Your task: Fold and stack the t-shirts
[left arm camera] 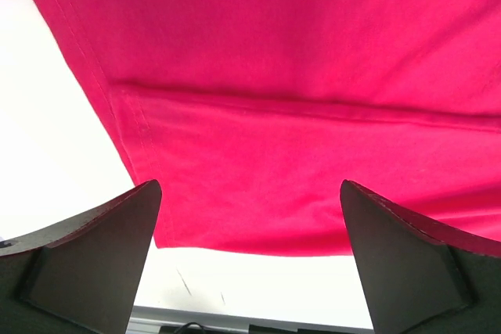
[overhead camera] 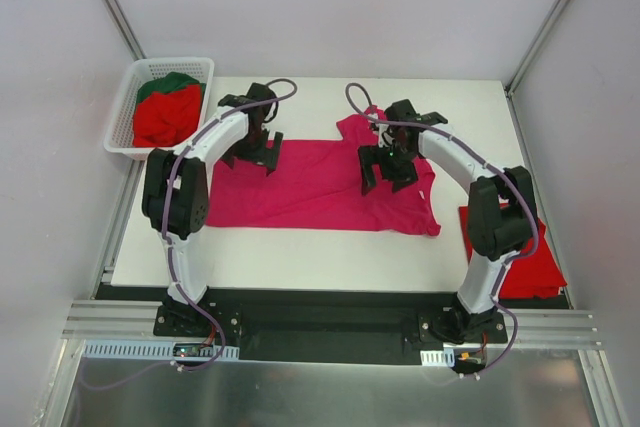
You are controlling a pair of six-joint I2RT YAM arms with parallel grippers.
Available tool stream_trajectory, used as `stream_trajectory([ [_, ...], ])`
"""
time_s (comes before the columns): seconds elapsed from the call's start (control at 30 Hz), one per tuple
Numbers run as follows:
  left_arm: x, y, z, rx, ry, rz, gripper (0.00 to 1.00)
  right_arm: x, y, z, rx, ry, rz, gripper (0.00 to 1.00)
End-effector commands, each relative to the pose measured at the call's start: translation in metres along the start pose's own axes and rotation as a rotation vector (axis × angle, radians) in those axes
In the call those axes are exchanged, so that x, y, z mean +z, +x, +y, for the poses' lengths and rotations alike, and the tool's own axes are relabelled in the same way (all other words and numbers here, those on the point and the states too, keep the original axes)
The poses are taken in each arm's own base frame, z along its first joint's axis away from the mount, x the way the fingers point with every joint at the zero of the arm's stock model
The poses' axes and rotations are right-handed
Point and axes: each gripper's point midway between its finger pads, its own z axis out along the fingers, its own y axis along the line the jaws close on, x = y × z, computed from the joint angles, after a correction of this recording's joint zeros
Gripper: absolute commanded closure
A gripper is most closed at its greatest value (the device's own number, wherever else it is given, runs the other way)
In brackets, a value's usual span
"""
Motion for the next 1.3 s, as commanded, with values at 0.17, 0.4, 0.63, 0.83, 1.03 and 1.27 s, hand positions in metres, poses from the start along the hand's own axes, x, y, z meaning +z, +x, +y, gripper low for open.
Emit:
stream_trajectory([
  [0.17,0.025,-0.004,0.005,0.025,-0.028,0.059,0.01,-0.016,0.027,0.002,-0.011,-0.008,0.044,0.04],
  [0.4,0.036,0.004,0.016,0.004,-0.034,0.099,0.01,-0.018,0.034,0.010,-0.042,-0.015,0.058,0.04],
  [0.63,0.038,0.011,0.029,-0.017,-0.064,0.117,0.01,-0.015,0.036,0.010,-0.044,-0.016,0.079,0.04],
  [0.83,0.035,0.020,0.053,-0.094,-0.100,0.125,0.01,-0.013,0.039,0.012,-0.049,-0.019,0.094,0.04],
  [1.03,0.036,0.019,0.070,-0.182,-0.072,0.125,0.01,-0.010,0.042,0.012,-0.055,-0.019,0.109,0.04],
  [1.27,0.022,0.005,0.070,-0.238,0.006,0.073,0.01,-0.001,0.050,0.007,-0.056,0.009,0.134,0.04],
])
